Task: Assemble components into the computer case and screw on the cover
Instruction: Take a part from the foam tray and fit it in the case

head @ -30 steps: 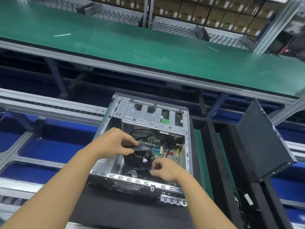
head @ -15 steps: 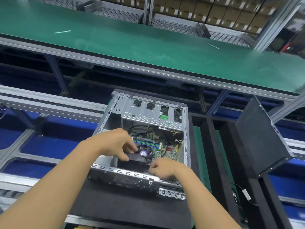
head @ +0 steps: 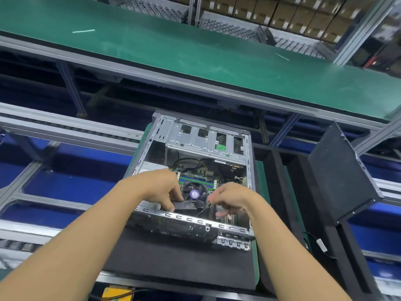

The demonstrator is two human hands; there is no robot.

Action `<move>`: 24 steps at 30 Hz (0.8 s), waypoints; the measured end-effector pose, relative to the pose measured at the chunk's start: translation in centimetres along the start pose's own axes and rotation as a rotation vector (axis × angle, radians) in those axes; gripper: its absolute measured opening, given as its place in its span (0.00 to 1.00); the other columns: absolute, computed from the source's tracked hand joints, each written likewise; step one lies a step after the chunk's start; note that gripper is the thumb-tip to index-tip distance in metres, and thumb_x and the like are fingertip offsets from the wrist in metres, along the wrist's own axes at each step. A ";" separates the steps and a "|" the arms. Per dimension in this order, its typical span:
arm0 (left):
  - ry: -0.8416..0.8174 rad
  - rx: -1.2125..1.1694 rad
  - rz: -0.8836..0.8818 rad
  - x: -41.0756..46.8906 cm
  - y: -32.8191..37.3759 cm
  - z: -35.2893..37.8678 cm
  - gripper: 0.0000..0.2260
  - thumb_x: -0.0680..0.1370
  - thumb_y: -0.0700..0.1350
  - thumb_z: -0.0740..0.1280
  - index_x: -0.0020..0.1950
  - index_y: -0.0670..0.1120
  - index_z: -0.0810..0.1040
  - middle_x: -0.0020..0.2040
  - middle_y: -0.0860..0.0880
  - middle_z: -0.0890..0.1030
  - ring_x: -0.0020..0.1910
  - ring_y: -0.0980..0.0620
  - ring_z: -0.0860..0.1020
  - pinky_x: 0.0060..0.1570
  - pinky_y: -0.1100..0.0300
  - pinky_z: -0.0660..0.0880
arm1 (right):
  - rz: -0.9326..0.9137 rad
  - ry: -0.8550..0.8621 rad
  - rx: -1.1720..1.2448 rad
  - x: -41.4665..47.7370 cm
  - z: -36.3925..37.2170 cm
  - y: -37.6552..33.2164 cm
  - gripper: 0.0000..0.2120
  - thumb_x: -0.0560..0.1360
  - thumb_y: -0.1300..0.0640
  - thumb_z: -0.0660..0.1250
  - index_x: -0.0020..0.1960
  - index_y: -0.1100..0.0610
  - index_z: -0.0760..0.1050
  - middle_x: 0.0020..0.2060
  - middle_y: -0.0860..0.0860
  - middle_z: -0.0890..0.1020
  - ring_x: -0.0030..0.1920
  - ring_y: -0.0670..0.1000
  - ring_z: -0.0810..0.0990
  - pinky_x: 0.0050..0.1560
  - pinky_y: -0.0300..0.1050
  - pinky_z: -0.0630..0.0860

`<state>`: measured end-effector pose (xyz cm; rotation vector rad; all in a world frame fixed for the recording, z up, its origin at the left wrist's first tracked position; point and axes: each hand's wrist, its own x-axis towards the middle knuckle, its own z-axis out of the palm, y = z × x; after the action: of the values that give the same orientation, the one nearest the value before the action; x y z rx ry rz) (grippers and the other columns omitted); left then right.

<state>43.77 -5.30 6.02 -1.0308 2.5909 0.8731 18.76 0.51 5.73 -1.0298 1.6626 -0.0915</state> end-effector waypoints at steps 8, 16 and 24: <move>-0.044 0.010 0.030 -0.2 0.3 -0.3 0.17 0.70 0.45 0.75 0.58 0.56 0.84 0.49 0.61 0.85 0.45 0.62 0.82 0.49 0.61 0.80 | -0.096 0.093 -0.719 1.1 3.2 0.3 0.08 0.79 0.64 0.64 0.51 0.59 0.82 0.51 0.53 0.85 0.49 0.55 0.83 0.55 0.50 0.82; -0.145 0.079 0.024 0.7 0.6 0.4 0.16 0.73 0.35 0.72 0.58 0.50 0.85 0.51 0.56 0.86 0.41 0.65 0.79 0.36 0.80 0.68 | -0.052 -0.050 -0.742 0.3 3.2 1.0 0.19 0.78 0.69 0.57 0.60 0.58 0.83 0.63 0.57 0.82 0.63 0.60 0.80 0.66 0.55 0.76; -0.021 -0.092 -0.066 -0.4 1.0 1.3 0.13 0.75 0.35 0.71 0.55 0.48 0.85 0.43 0.62 0.83 0.36 0.76 0.75 0.37 0.82 0.69 | -0.309 0.072 -0.587 0.3 3.6 1.6 0.19 0.85 0.45 0.56 0.64 0.51 0.80 0.61 0.52 0.81 0.61 0.55 0.78 0.62 0.50 0.73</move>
<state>43.34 -3.75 5.62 -1.1185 2.5055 0.9891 20.74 2.87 3.28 -1.7414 1.6172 0.1703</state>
